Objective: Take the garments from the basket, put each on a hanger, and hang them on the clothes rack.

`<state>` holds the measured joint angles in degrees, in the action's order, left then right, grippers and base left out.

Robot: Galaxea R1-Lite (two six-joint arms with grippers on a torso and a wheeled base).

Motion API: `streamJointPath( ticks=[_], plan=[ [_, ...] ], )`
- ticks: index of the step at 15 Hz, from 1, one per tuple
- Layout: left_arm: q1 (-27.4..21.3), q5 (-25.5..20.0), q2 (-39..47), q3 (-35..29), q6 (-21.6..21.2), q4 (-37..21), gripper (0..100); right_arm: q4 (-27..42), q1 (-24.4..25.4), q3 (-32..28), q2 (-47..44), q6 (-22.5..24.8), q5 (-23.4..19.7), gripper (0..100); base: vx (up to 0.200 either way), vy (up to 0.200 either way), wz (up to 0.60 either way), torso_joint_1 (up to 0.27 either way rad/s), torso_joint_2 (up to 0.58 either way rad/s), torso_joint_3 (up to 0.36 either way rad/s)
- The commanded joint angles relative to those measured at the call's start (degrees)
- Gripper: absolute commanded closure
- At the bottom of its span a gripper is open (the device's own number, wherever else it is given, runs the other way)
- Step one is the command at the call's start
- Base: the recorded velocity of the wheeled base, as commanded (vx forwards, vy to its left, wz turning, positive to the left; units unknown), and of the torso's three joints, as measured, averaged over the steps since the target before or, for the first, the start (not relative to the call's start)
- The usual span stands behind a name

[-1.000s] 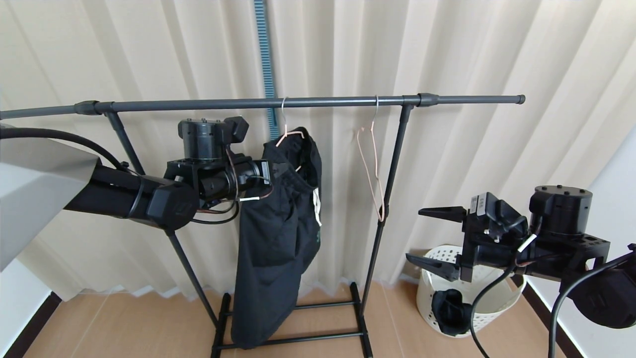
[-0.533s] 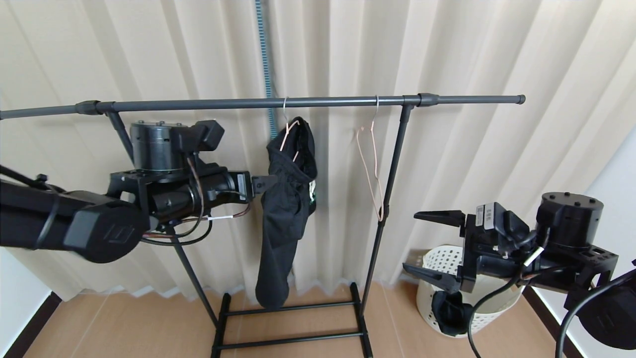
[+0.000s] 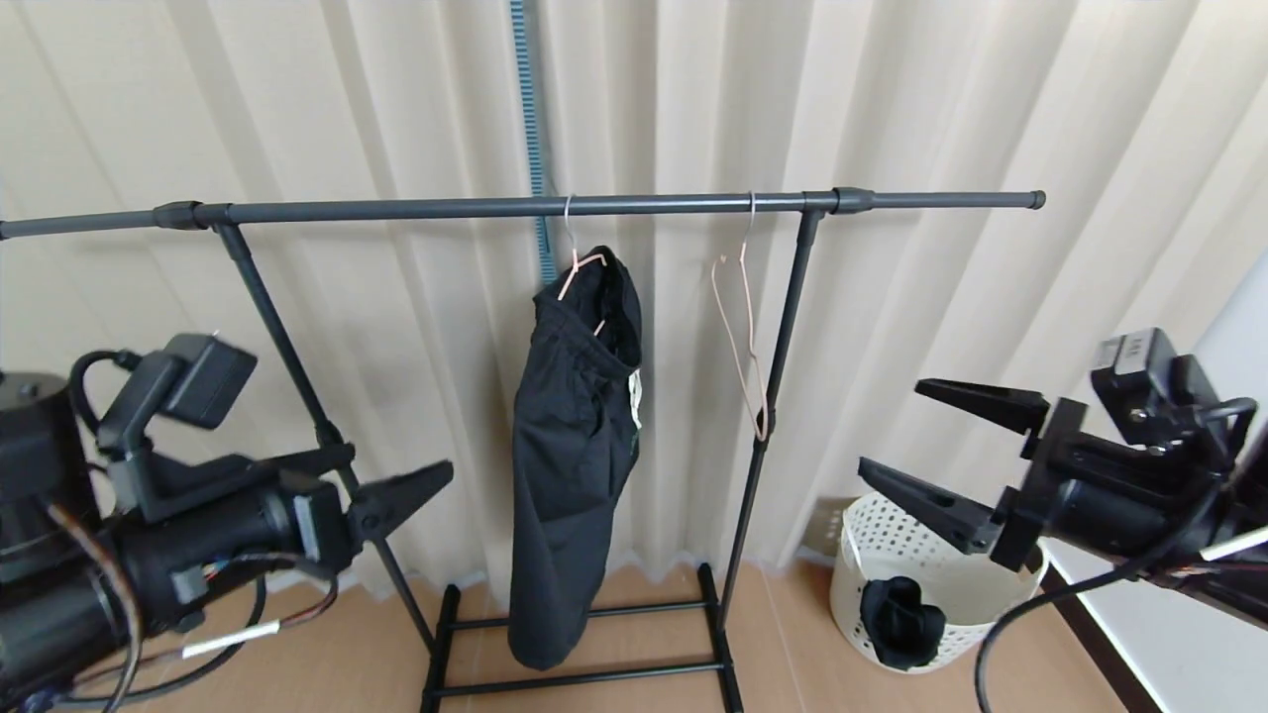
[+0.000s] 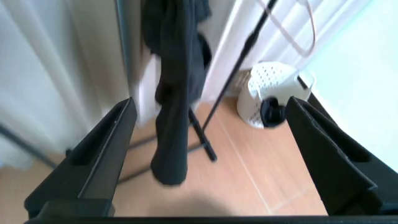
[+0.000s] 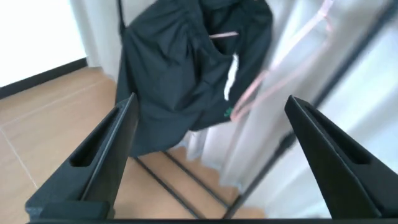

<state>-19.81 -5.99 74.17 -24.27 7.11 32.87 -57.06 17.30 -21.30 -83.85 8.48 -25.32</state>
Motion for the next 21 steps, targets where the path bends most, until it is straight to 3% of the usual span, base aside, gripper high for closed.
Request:
streamJointPath(
  ticks=[1,3,4,5,6,8,10,13,14,15,16,18,20,21],
  plan=[
    [-0.14,0.18,-13.96,13.90,0.01,0.18,0,11.45,0.54,10.66,20.04,-2.51,7.30,0,0.000,0.000,0.00,0.000,0.00,0.000],
    [-0.23,-0.08,-22.58,23.57,0.10,0.09,0,15.40,0.46,20.15,31.90,-2.42,8.36,0,0.000,0.000,0.00,0.000,0.00,0.000],
    [-0.23,-0.08,-24.69,24.27,0.10,0.09,0,16.37,0.37,21.30,34.89,-2.42,9.06,0,0.000,0.000,0.00,0.000,0.00,0.000],
    [-0.14,-0.08,-30.75,24.27,0.80,-4.30,0,20.68,0.37,21.30,41.57,-2.42,11.35,0,0.000,0.000,0.00,0.000,0.00,0.000],
    [0.03,-0.08,-39.10,24.27,1.07,-13.27,0,31.93,0.37,21.30,50.18,-2.42,13.37,0,0.000,0.000,0.00,0.000,0.00,0.000],
    [-0.05,0.10,-50.96,24.27,-0.08,-24.96,0,45.90,0.19,21.30,61.08,-2.42,13.54,0,0.000,0.000,0.00,0.000,0.00,0.000],
    [0.39,0.62,-60.81,22.87,-0.60,-33.66,0,52.05,0.02,21.30,70.22,-2.60,15.04,0,0.000,0.000,0.00,0.000,0.00,0.000],
    [5.04,2.12,-63.53,22.43,-1.66,-35.50,0,52.93,-0.78,21.30,73.56,-2.77,23.65,0,0.000,0.000,0.00,0.000,0.00,0.000],
    [5.66,2.73,-63.97,22.51,-2.98,-35.59,0,52.93,-1.04,21.30,74.00,-2.77,24.00,0,0.000,0.000,0.00,0.000,0.00,0.000],
    [10.14,6.43,-66.78,23.04,-11.15,-36.29,0,52.93,-4.29,21.30,76.90,-2.77,24.35,0,0.000,0.000,0.00,0.000,0.00,0.000],
    [12.16,6.78,-67.49,22.95,-12.38,-36.47,0,52.93,-5.87,21.30,77.43,-2.77,24.35,0,0.000,0.000,0.00,0.000,0.00,0.000],
    [14.18,7.83,-67.66,23.04,-11.41,-36.21,0,52.85,-10.62,21.30,77.96,-3.04,24.27,0,0.000,0.000,0.00,0.000,0.00,0.000],
    [14.36,10.47,-67.66,23.13,-9.92,-36.21,0,52.93,-10.88,21.30,77.96,-3.65,24.27,0,0.000,0.000,0.00,0.000,0.00,0.000],
    [17.44,10.91,-67.66,23.04,-9.92,-36.29,0,52.93,-10.88,21.30,77.96,-3.65,24.27,0,0.000,0.000,0.00,0.000,0.00,0.000]
  ],
)
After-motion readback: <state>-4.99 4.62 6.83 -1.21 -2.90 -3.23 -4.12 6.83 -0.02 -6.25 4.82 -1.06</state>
